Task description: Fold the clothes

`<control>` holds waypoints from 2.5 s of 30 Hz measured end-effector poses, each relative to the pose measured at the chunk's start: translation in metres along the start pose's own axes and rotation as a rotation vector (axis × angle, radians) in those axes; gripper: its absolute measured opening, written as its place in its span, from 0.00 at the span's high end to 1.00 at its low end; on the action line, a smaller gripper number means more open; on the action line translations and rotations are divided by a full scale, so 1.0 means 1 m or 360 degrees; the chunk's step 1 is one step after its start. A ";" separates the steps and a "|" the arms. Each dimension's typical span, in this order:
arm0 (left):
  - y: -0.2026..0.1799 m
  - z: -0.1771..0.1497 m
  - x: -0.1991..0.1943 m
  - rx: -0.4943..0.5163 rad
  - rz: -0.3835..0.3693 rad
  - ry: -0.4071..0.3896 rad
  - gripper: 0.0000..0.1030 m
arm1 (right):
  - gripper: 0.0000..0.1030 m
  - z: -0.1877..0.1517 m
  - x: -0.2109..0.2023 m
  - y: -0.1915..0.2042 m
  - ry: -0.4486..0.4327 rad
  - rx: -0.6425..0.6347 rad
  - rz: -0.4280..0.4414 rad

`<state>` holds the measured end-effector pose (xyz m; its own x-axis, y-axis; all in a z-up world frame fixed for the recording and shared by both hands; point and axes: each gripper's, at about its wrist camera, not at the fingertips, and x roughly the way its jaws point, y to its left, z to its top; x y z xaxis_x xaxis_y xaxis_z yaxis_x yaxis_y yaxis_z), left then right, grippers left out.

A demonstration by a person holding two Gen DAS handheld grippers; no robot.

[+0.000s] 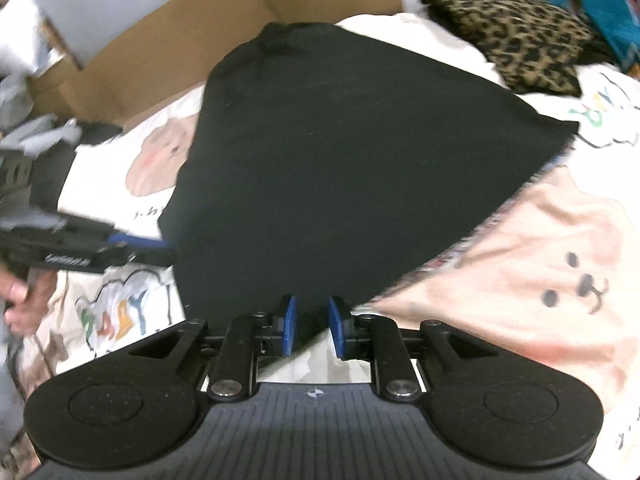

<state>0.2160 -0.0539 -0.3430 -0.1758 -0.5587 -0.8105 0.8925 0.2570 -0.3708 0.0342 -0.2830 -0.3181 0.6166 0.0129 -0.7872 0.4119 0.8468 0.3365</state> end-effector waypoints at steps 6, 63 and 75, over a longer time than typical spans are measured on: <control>0.008 -0.009 0.008 -0.0303 -0.0150 0.0079 0.64 | 0.76 -0.005 -0.006 -0.014 -0.0007 0.0141 0.0057; 0.001 -0.017 0.065 -0.1214 -0.0754 0.0099 0.53 | 0.91 -0.060 0.054 -0.029 0.0103 0.1397 0.0930; -0.011 -0.018 0.066 -0.1215 -0.0752 0.0060 0.90 | 0.91 -0.067 0.058 -0.035 0.0115 0.1484 0.0962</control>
<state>0.1874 -0.0798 -0.4010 -0.4801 -0.7165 -0.5061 0.2066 0.4684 -0.8590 0.0103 -0.2765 -0.4106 0.8581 0.3446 -0.3807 0.4185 -0.0398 0.9073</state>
